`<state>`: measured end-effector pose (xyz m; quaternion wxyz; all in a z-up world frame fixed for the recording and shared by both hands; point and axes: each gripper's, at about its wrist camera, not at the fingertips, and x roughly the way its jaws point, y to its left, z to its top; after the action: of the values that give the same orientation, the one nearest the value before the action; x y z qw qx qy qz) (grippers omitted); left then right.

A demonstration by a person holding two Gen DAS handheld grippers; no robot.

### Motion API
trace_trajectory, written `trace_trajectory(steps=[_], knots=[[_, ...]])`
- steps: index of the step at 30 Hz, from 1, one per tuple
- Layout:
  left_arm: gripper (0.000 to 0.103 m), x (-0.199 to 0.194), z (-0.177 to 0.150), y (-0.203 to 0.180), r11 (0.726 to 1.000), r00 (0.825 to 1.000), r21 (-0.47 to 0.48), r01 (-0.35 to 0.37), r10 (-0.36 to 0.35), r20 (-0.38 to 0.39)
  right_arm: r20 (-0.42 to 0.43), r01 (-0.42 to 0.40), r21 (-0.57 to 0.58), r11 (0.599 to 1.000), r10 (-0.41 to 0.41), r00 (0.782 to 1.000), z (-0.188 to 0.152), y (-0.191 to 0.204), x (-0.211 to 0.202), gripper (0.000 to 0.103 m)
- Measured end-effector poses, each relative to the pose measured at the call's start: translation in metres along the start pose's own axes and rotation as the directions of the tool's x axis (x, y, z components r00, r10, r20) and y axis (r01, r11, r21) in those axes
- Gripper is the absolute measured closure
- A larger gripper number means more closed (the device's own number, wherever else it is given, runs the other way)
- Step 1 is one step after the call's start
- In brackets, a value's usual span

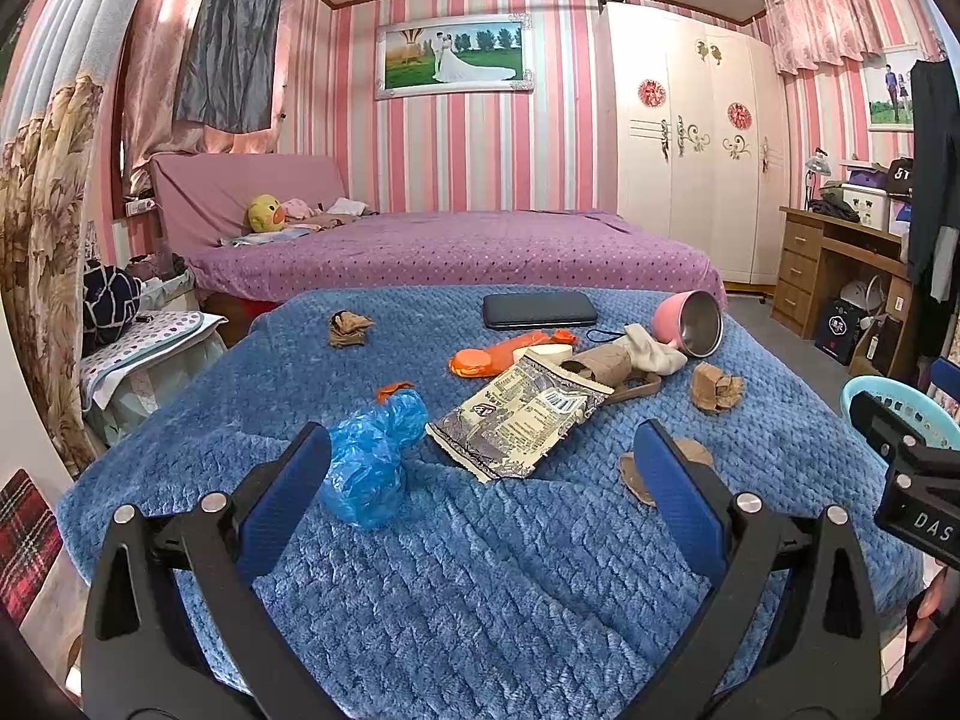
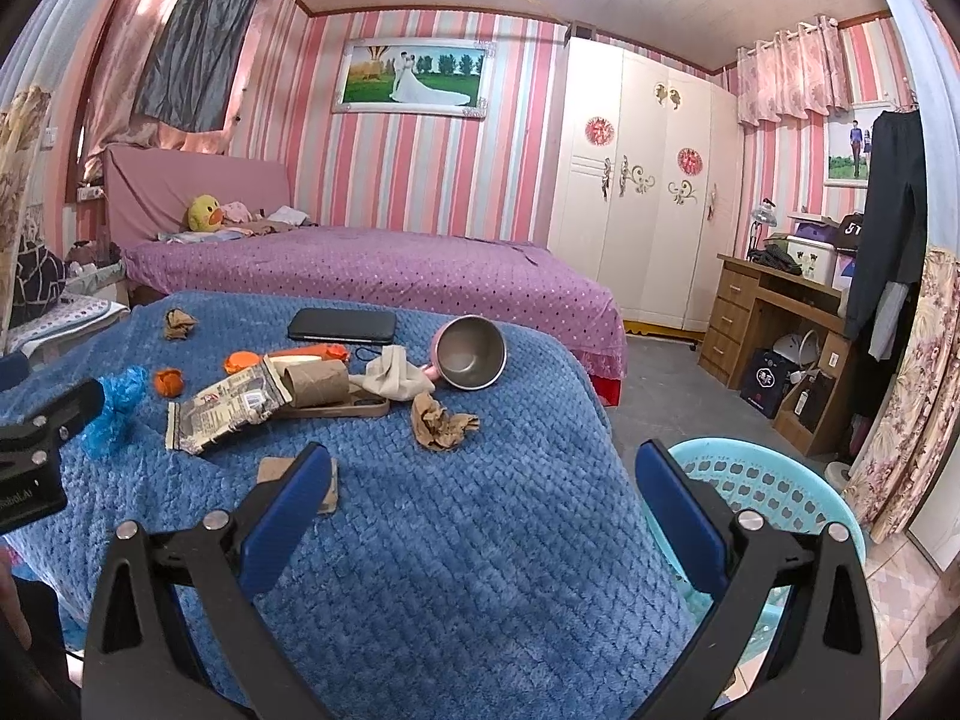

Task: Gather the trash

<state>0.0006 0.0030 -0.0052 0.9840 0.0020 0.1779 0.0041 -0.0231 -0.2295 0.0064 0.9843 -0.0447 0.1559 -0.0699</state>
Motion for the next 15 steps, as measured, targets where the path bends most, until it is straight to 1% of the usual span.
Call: trace_trajectory(steps=[10, 12, 15], knots=[[0.005, -0.0043, -0.0008, 0.0039, 1.000, 1.000, 0.003, -0.004, 0.004, -0.005, 0.001, -0.004, 0.008, 1.000, 0.004, 1.000, 0.0010, -0.0011, -0.0002, 0.004], [0.005, -0.0041, -0.0009, 0.0036, 1.000, 1.000, 0.005, -0.004, 0.004, -0.008, -0.005, -0.002, 0.009, 1.000, 0.002, 1.000, 0.0012, -0.0021, 0.0015, 0.004], [0.005, -0.0050, -0.0015, 0.0058, 1.000, 1.000, 0.007, -0.003, 0.003, -0.013, -0.025, -0.020, 0.025, 0.999, 0.021, 0.999, 0.0012, -0.0047, 0.0054, 0.004]])
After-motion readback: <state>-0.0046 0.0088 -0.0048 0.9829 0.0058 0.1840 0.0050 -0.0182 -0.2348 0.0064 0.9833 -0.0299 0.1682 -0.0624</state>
